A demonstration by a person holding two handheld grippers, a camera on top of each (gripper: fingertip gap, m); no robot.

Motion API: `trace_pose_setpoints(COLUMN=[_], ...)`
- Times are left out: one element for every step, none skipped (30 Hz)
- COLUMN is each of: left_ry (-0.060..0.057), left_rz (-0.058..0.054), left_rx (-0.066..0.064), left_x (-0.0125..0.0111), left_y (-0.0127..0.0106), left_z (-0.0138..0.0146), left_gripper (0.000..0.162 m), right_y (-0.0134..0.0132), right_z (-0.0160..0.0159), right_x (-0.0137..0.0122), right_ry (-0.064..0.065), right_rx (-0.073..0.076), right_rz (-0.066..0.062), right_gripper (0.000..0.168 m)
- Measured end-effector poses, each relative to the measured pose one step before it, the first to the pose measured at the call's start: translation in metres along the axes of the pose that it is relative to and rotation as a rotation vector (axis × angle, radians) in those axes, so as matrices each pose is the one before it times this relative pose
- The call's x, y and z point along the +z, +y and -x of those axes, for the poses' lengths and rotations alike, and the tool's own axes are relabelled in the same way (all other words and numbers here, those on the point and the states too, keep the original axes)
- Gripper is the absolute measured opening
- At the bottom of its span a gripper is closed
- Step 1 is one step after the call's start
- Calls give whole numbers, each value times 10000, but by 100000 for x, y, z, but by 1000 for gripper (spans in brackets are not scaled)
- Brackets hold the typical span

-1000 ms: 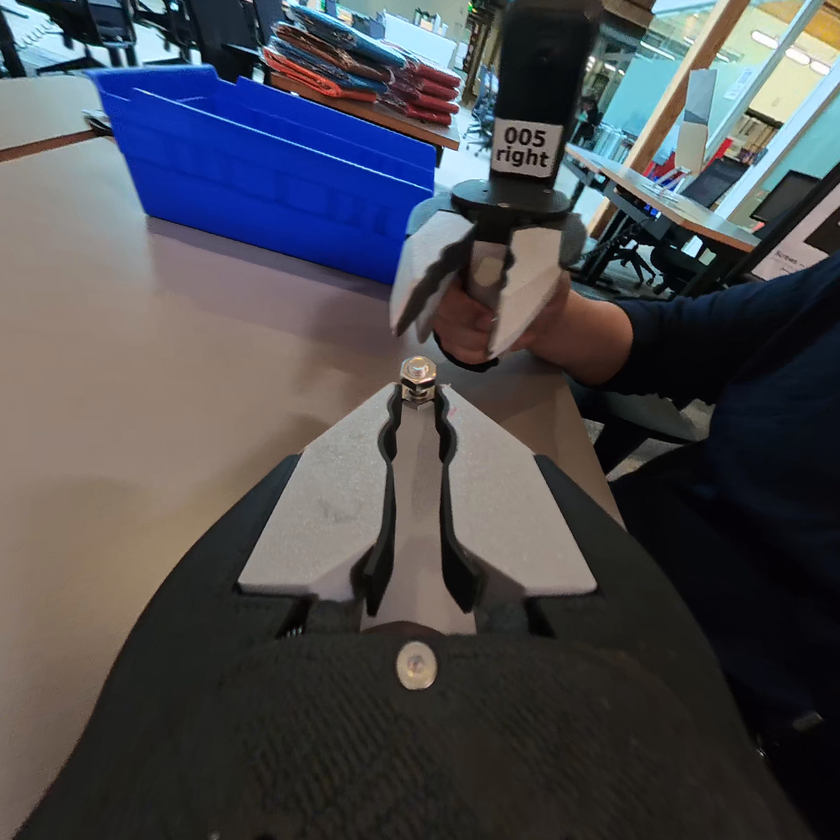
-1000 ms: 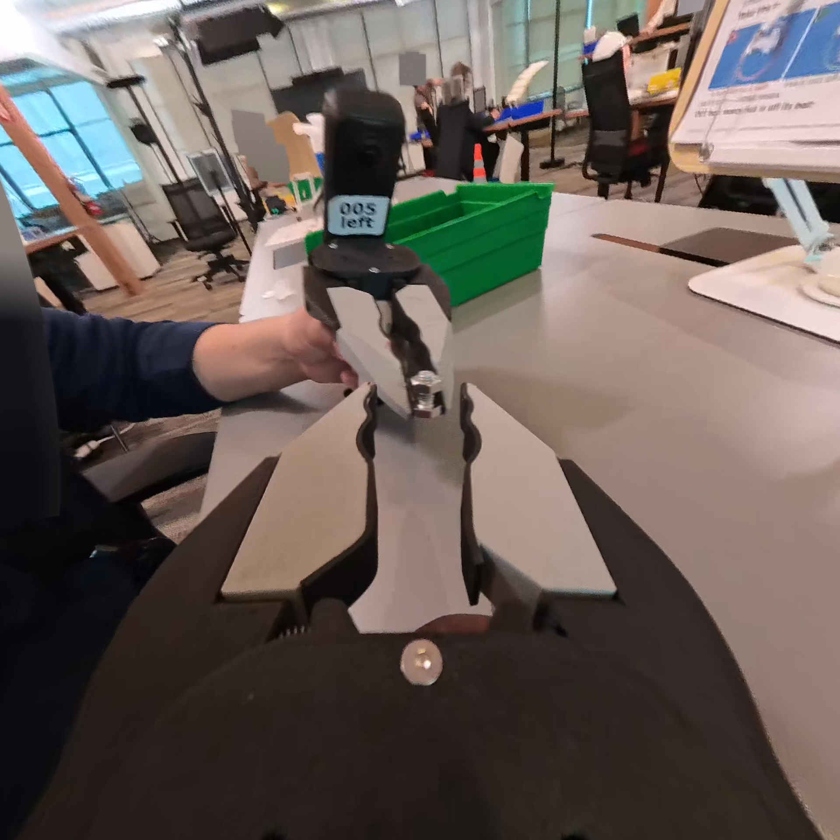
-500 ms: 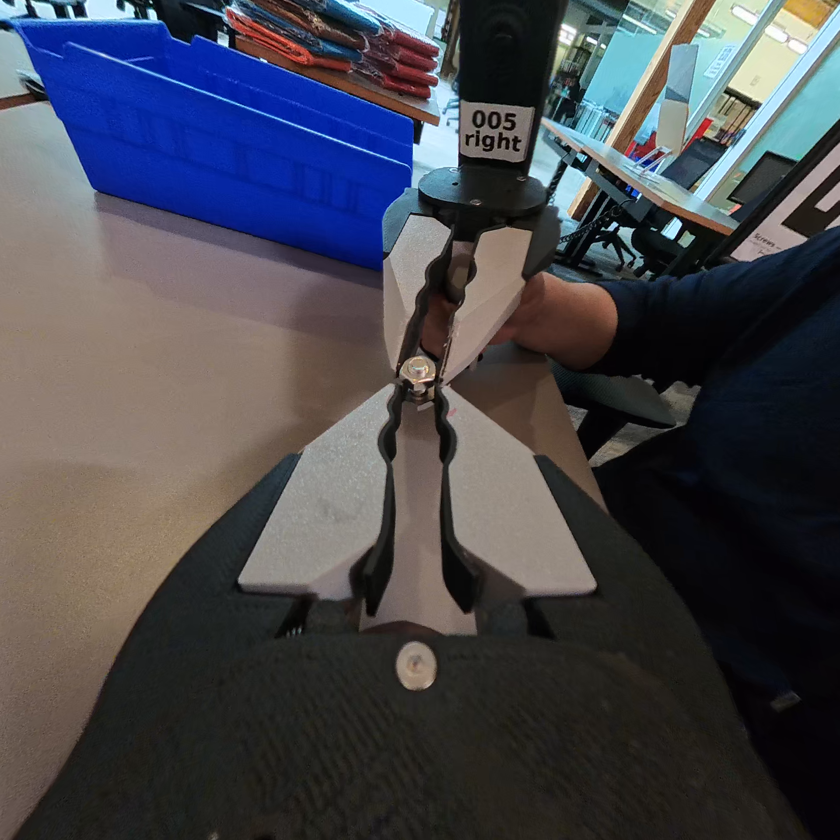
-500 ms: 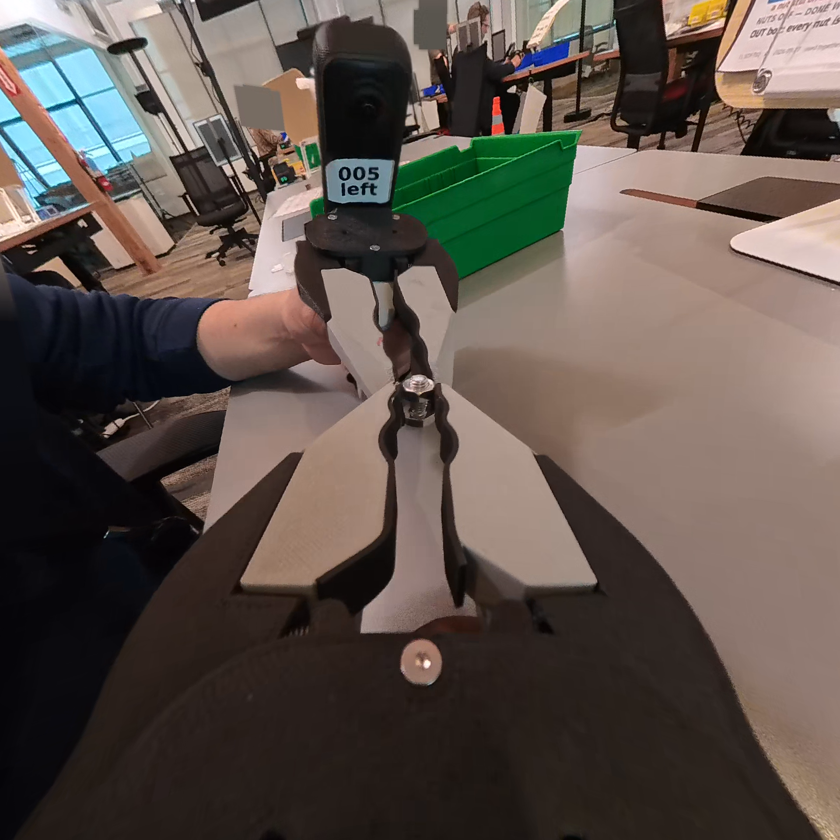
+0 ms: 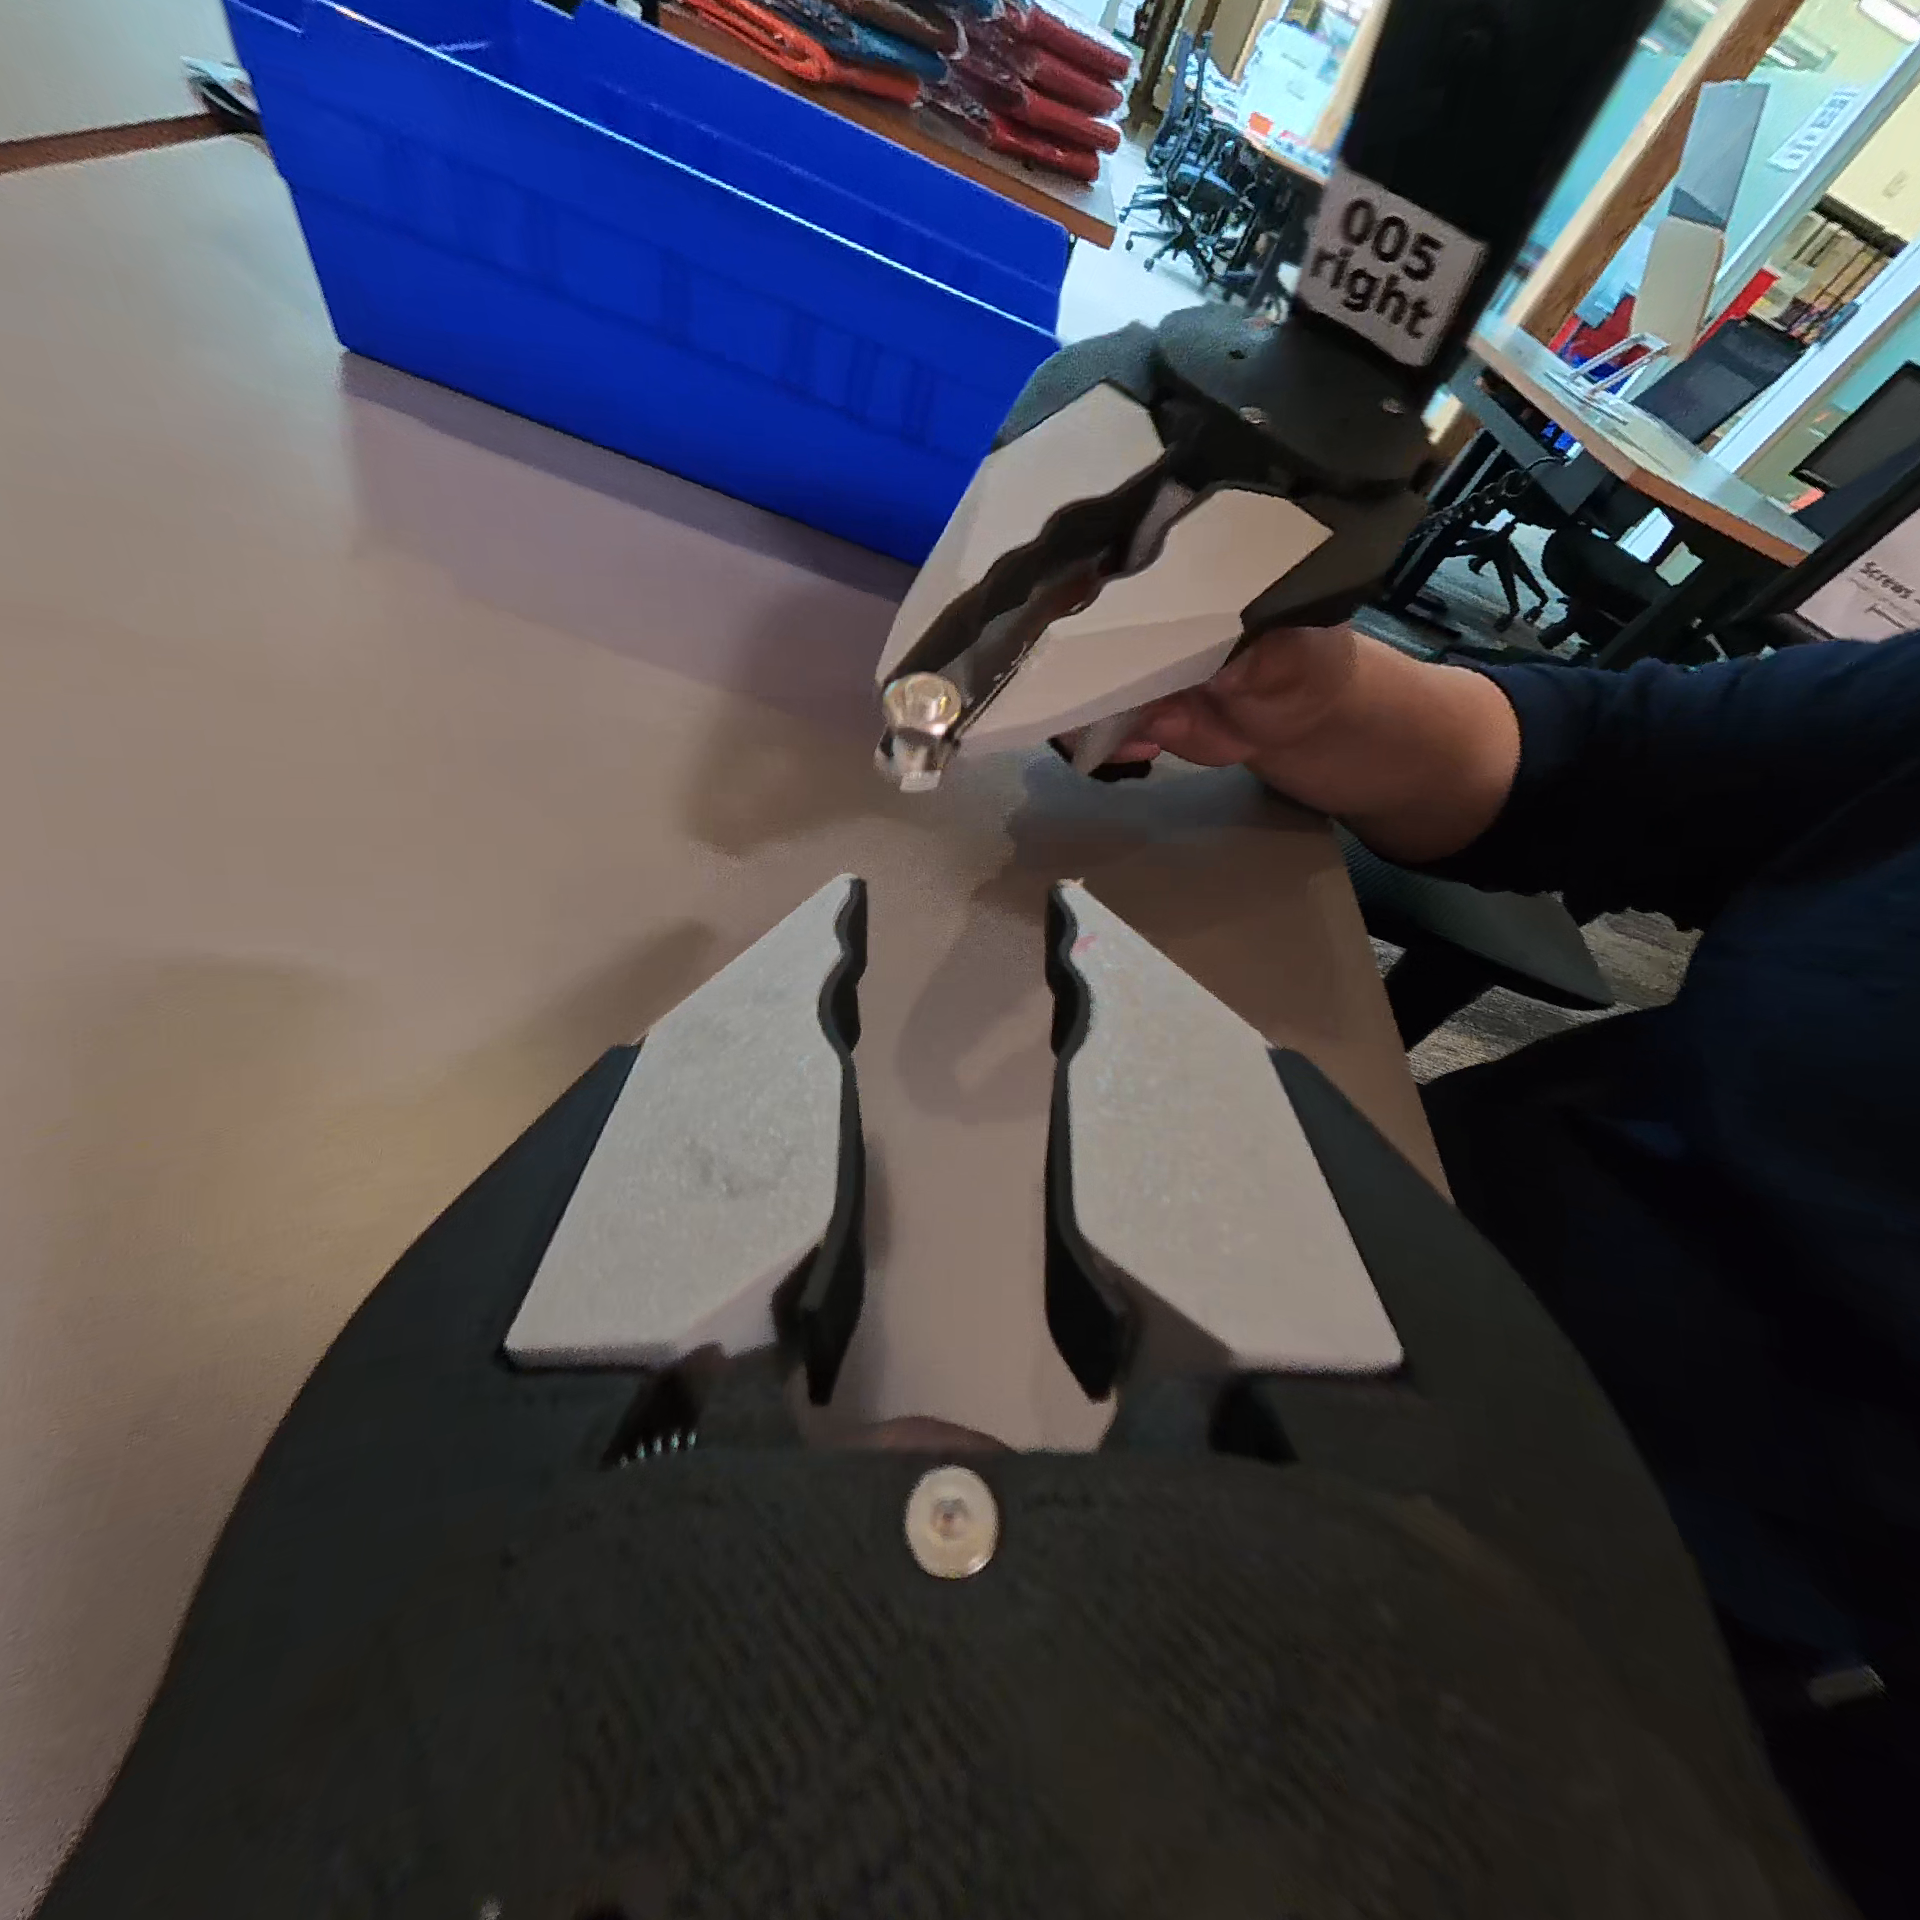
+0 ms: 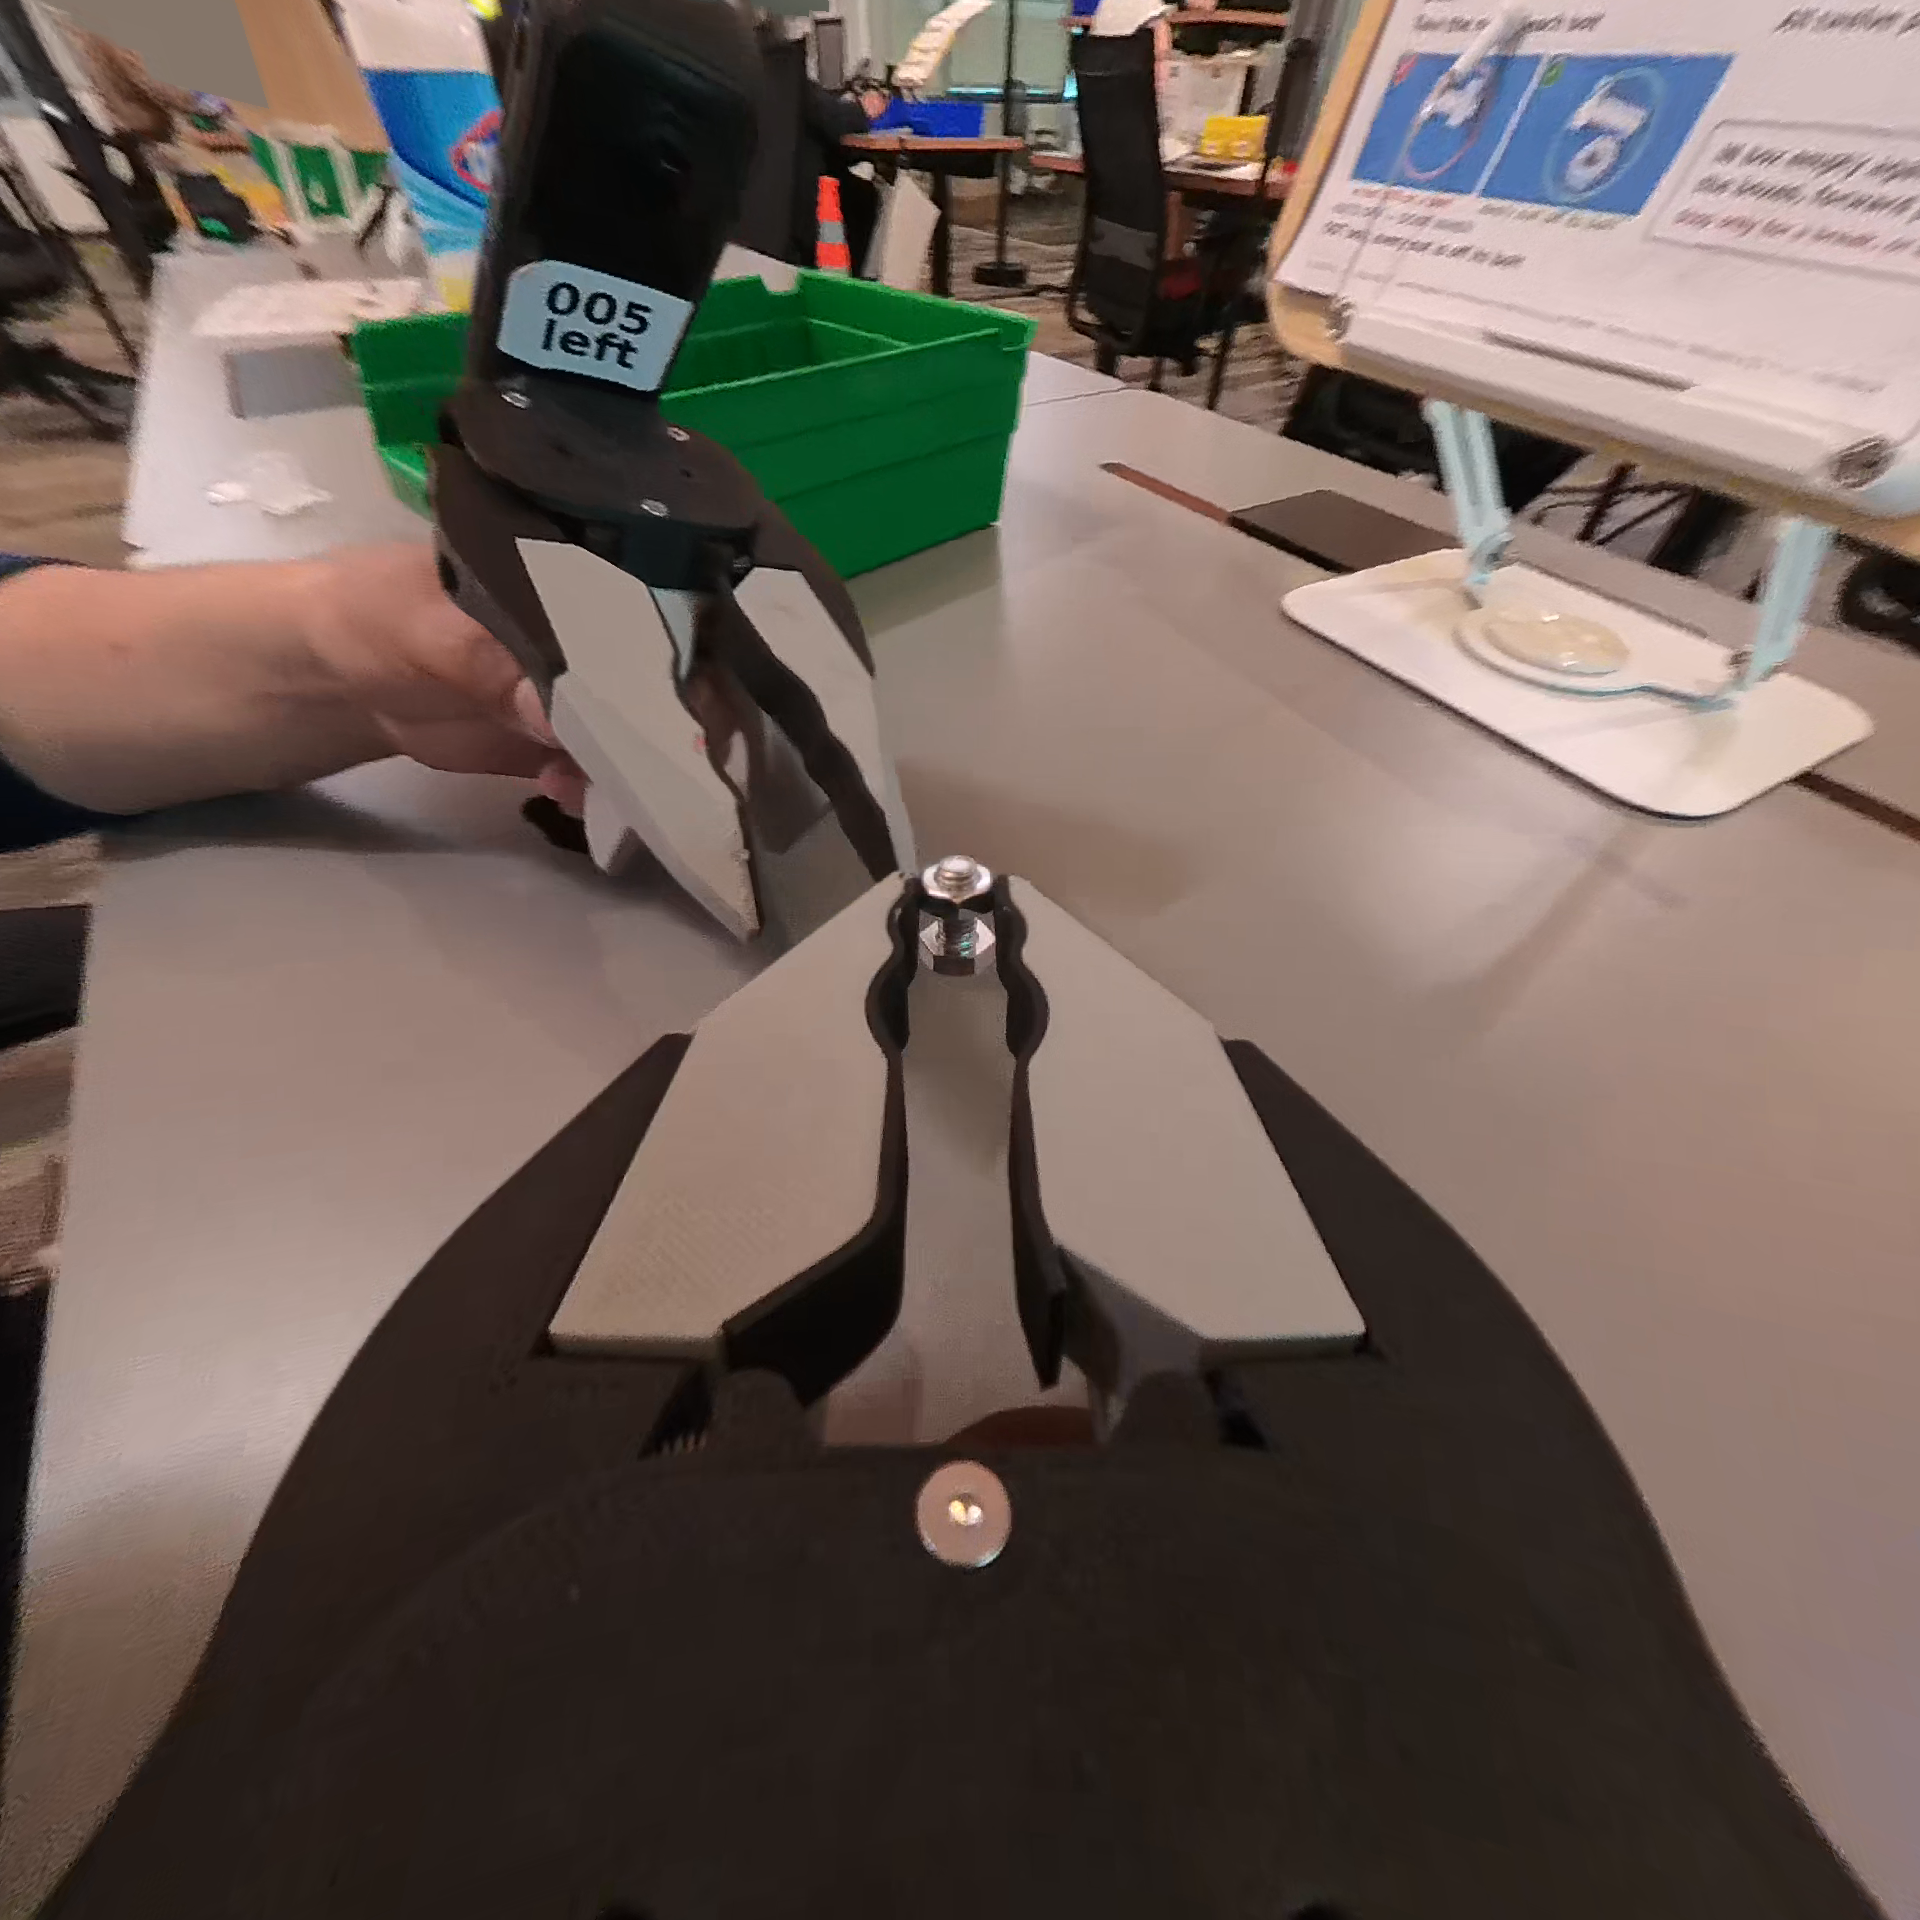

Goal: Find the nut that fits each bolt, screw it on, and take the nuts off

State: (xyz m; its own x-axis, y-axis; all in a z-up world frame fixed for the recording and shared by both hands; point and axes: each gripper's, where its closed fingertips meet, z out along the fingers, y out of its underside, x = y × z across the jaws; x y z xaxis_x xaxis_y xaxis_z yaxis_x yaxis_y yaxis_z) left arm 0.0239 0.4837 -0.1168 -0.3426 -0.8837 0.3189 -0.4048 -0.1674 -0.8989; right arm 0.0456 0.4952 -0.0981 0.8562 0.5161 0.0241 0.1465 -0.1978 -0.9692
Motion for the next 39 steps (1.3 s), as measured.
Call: trace_pose_setpoints(left_ry=[-62, -56, -95, -101, -108, -107, -53, -14, -10, -21, -11, -29, -27, 6, -3, -11, -12, -13, -19, 7, 25, -11, -66, -97, -116, -118, -102, -80, -61, -87, -96, -41, 1, -7, -37, -67, -90, -120, -120], left_rz=[-23, -29, -15, 38, 82, 80, 75, 67, 55, 55, 52, 34, 41, 63, 56, 59, 72, 59, 48, 64, 110, 147, 155, 153, 147, 117, 63, 44, 48, 49, 33, -14, -55, -55, -37, -16, 20, 39, 46], left_rx=[-30, -24, -26, -28, -26, -26, -33, -35, -31, -12, 29, 68, 80, 65, 53, 34, 10, 22, 60, 104, 126, 138, 147, 144, 130, 112, 99, 80, 51, 9, -25, -40, -65, -108, -107, -59, -2, 32, 28], left_x=[-107, -93, -82, -41, -10, 18, 36, 67, 78, 63, 53, 53, 60, 68, 89, 84, 75, 56, 49, 65, 89, 116, 110, 89, 63, 32, -19, -30, -50, -89, -107, -142, -136, -122, -127, -122, -108, -94, -76], left_y=[-51, -33, 11, 124, 196, 202, 168, 152, 105, 86, 63, 27, 47, 78, 88, 89, 98, 63, 57, 86, 136, 191, 203, 205, 200, 164, 98, 70, 95, 104, 90, 17, -34, -30, -14, 12, 74, 95, 110], left_z=[171, 178, 268, 308, 328, 306, 190, 89, 36, 11, -38, -37, -46, -69, -45, -5, 0, -5, -51, -120, -139, -78, 17, 60, 96, 107, 95, 115, 147, 235, 287, 210, 180, 207, 254, 273, 285, 297, 269], left_gripper=[32, 32, 32, 32, 32, 32, 32, 32, 32, 32, 32, 31, 31, 31, 31, 31, 32, 32, 33, 33, 34, 35, 36, 37, 38, 38, 38, 39, 40, 41, 43, 44, 45, 45, 46, 47, 47, 48, 48], right_y=[-293, -569, -811, -961, -1088, -1242, -1191, -891, -433, 52, 620, 1370, 1896, 2121, 2364, 2293, 1654, 1260, 1110, 907, 541, 127, -155, -294, -373, -572, -961, -1414, -1835, -2136, -2194, -1991, -1557, -998, -458, -48, 332, 797, 1169], right_z=[-349, -281, -52, 43, -215, -686, -1202, -1761, -2267, -2562, -2583, -2603, -2726, -2575, -2129, -1521, -1038, -672, -477, -345, -189, 16, 93, 107, 47, 38, 295, 749, 1338, 1909, 2244, 2484, 2676, 2647, 2354, 1772, 1375, 904, 383], right_x=[-380, -577, -767, -906, -1070, -1260, -1356, -1372, -1267, -1052, -710, -293, 84, 484, 785, 920, 917, 809, 687, 533, 317, 63, -124, -206, -264, -412, -654, -915, -1118, -1114, -884, -462, 33, 568, 1004, 1323, 1513, 1713, 1768], right_ry=[367, 343, 220, 133, 257, 469, 599, 699, 770, 743, 579, 458, 511, 480, 320, 149, 84, 55, 75, 110, 101, 36, 11, -1, 43, 103, 62, -62, -251, -435, -533, -642, -785, -858, -833, -657, -595, -444, -229], right_rx=[-221, -116, -57, -97, -209, -320, -347, -267, -142, -46, 80, 195, 207, 211, 265, 262, 116, 34, 9, -28, -17, -5, 22, 35, 26, -3, -53, -113, -192, -237, -217, -160, -91, -19, 59, 108, 135, 160, 83], right_rz=[-41, -133, -195, -159, -104, -122, -70, 77, 219, 298, 389, 636, 766, 743, 864, 909, 534, 324, 323, 277, 131, -72, -175, -153, -73, -68, -203, -370, -566, -716, -750, -665, -469, -261, -107, -50, -26, 115, 270], right_gripper=[11, 11, 11, 11, 11, 11, 11, 11, 11, 11, 11, 11, 11, 11, 11, 11, 12, 11, 12, 12, 12, 13, 14, 16, 19, 24, 29, 33, 34, 34, 34, 34, 35, 36, 40, 44, 49, 51, 53])
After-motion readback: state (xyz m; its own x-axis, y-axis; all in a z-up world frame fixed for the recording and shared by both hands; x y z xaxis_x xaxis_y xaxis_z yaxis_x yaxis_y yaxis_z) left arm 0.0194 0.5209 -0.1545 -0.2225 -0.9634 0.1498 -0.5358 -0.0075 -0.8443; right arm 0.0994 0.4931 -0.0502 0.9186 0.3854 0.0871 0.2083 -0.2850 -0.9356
